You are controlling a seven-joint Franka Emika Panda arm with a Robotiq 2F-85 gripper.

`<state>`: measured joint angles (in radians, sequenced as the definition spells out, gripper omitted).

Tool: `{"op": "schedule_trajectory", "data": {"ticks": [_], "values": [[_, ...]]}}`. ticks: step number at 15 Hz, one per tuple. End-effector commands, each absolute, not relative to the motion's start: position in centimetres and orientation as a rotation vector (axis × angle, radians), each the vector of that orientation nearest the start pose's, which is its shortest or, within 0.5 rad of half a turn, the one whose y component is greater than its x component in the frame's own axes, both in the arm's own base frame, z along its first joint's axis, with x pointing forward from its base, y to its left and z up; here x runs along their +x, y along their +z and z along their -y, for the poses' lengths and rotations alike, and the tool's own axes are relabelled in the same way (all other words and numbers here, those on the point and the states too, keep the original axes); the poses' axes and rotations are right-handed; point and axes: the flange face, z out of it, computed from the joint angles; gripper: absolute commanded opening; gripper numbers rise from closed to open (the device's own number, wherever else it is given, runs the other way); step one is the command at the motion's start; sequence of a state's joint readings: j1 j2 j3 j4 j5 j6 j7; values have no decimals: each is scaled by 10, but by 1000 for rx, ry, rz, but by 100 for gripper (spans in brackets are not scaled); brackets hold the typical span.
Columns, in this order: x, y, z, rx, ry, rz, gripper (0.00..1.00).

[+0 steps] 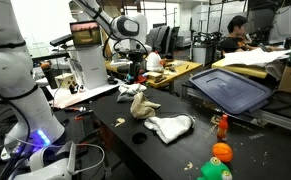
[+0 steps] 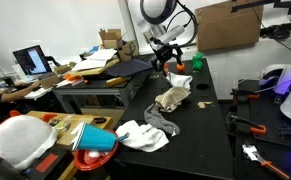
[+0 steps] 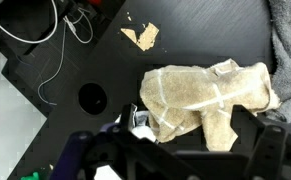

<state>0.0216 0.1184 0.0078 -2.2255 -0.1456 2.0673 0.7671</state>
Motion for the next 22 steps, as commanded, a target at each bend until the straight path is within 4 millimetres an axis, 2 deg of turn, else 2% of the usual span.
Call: {"op": "schedule_trajectory", "data": {"ticks": [1,6,7,9,12,16,22], "values": [[508,303,-7,-3161,349,-1066,100],[508,304,-7,-3160,347,-1067,100],[507,298,-5,-3148,419,-1091,100],[498,281,11,-3086,546,-1150,100],[484,260,41,-3024,551,-1232,100],[480,236,93,-3087,357,-1171,100],[505,204,151,-3317,21,-805,100]]}}
